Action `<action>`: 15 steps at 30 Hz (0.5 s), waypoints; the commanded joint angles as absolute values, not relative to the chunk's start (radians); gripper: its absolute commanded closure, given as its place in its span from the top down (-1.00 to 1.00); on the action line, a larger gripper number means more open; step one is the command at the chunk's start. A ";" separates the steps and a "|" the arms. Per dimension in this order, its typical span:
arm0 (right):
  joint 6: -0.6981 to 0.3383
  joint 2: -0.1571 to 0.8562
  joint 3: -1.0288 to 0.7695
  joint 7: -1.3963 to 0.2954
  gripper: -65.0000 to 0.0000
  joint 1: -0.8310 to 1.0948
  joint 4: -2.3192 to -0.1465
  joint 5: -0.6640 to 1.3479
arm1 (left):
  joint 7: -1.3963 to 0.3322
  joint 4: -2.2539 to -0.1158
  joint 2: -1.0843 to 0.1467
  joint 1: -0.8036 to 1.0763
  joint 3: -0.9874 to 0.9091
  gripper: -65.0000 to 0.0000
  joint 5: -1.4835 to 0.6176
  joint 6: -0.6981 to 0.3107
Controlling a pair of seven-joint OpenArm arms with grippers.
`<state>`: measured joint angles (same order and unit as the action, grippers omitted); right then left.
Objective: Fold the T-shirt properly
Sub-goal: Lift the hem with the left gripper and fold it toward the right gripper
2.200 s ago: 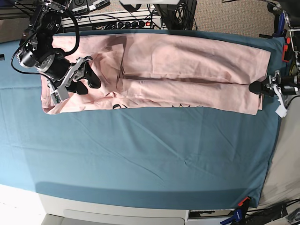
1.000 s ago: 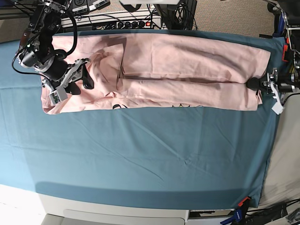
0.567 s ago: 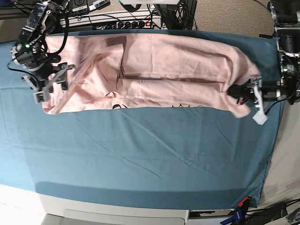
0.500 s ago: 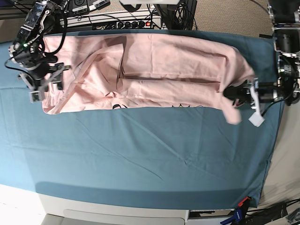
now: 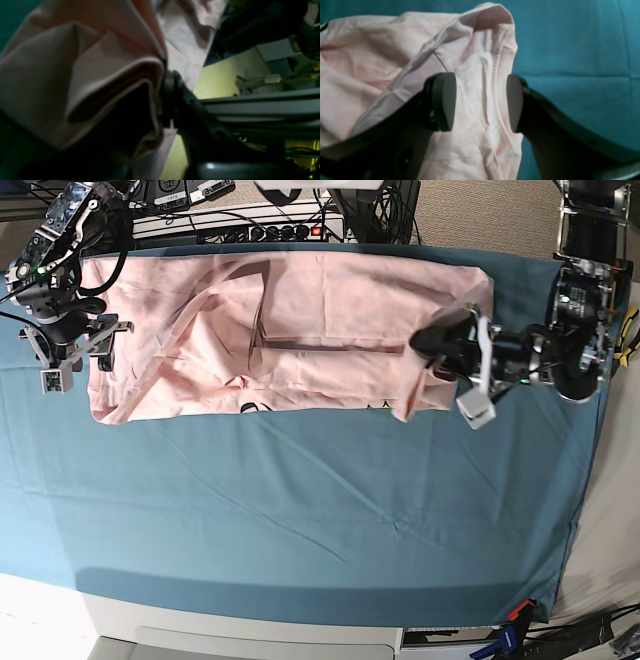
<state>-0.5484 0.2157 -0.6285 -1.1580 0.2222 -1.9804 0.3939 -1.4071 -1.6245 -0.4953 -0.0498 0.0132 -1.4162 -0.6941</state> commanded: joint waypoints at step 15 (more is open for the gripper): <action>-0.540 0.230 -0.635 -1.117 -0.01 0.216 -1.982 0.391 | -1.274 -1.638 -0.193 -0.070 0.011 -1.00 -1.226 -0.698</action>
<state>-0.5453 0.2157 -0.6285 -1.1400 0.2222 -1.9709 0.3897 -1.2991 -1.6230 -0.1902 -0.0509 0.0135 -1.1946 -0.6930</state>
